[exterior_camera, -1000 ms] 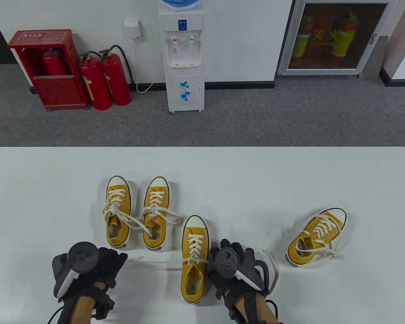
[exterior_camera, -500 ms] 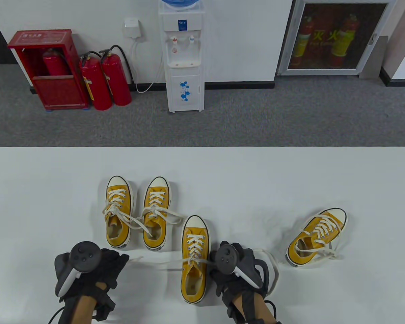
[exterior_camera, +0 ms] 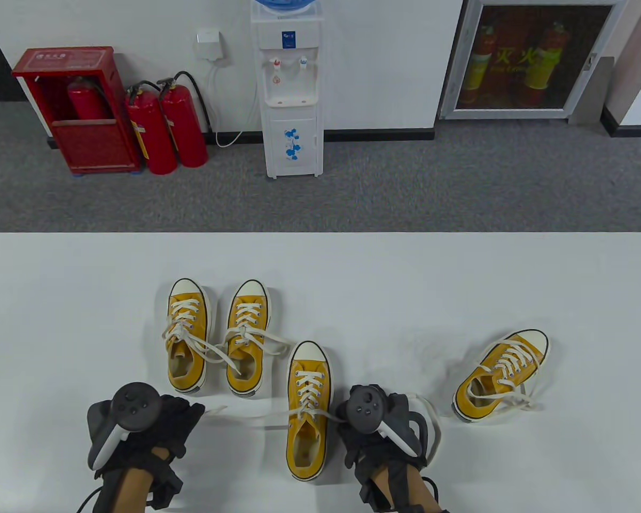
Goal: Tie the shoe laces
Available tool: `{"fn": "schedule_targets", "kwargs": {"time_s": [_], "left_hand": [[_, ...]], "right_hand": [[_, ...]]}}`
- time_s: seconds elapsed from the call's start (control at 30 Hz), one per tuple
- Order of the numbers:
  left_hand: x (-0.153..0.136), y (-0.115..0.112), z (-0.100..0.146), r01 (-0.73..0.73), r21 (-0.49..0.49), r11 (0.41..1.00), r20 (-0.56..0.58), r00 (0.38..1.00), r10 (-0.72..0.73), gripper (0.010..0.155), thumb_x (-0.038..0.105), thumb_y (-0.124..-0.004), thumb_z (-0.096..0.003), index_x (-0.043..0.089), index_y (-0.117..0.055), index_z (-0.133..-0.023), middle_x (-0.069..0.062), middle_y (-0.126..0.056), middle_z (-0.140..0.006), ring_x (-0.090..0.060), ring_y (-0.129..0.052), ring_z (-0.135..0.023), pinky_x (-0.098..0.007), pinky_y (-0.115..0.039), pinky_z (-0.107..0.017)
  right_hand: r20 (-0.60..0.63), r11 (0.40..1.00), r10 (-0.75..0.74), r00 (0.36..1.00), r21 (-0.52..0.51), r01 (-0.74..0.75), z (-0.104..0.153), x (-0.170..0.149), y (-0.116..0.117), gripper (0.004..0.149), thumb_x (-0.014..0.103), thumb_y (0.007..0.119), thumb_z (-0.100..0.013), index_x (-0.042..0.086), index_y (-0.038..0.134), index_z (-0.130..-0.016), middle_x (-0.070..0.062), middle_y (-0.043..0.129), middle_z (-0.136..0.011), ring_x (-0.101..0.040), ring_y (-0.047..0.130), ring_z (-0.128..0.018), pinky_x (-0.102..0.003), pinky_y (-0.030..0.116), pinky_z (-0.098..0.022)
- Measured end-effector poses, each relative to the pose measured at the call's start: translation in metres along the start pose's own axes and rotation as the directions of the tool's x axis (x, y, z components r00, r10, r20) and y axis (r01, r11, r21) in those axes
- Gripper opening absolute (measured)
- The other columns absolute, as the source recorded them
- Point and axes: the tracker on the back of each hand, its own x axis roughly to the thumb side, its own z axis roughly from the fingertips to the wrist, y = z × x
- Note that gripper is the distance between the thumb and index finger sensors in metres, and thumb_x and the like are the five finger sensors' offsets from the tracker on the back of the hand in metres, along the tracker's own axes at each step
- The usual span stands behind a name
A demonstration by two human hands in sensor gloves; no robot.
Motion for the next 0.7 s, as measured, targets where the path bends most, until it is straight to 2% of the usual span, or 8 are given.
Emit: {"fn": "schedule_targets", "kwargs": {"time_s": [0.1,0.27,0.5,0.7], "left_hand": [[0.000,0.000,0.000,0.000,0.001,1.000,-0.001,1.000,0.000,0.043,0.061,-0.074,-0.0476,0.028,-0.097,-0.062,-0.006,-0.098,-0.076,-0.028,-0.099,-0.043,-0.053,-0.084,-0.044],[-0.001,0.001,0.000,-0.010,0.000,1.000,-0.003,1.000,0.010,0.043,0.061,-0.074,-0.0477,0.028,-0.097,-0.062,-0.006,-0.098,-0.076,-0.029,-0.099,-0.043,-0.053,-0.084,-0.043],[-0.001,0.001,0.000,-0.007,0.000,1.000,0.000,1.000,0.007,0.043,0.061,-0.074,-0.0477,0.028,-0.097,-0.062,-0.006,-0.098,-0.076,-0.029,-0.099,-0.043,-0.053,-0.084,-0.043],[-0.001,0.001,0.000,-0.010,-0.005,1.000,0.004,1.000,0.010,0.043,0.061,-0.074,-0.0477,0.028,-0.097,-0.061,-0.006,-0.098,-0.075,-0.029,-0.099,-0.043,-0.053,-0.084,-0.043]], "right_hand": [[0.009,0.999,-0.035,0.999,-0.029,0.036,0.002,-0.004,-0.004,0.043,0.035,0.082,-0.048,0.020,0.077,-0.087,-0.005,0.050,-0.109,-0.039,0.045,-0.109,-0.071,0.026,-0.074],[0.094,0.972,-0.164,0.982,-0.155,0.177,0.010,-0.014,-0.017,0.044,0.040,0.083,-0.043,0.015,0.082,-0.080,-0.006,0.064,-0.101,-0.039,0.064,-0.100,-0.073,0.034,-0.071],[0.186,0.891,-0.389,0.902,-0.175,0.420,0.019,-0.026,-0.037,0.045,0.046,0.082,-0.043,0.014,0.082,-0.075,-0.007,0.068,-0.096,-0.037,0.072,-0.094,-0.072,0.039,-0.070],[0.275,0.815,-0.490,0.827,-0.192,0.547,0.024,-0.021,-0.051,0.044,0.051,0.082,-0.042,0.016,0.086,-0.069,-0.007,0.077,-0.090,-0.035,0.082,-0.087,-0.069,0.050,-0.068]]}}
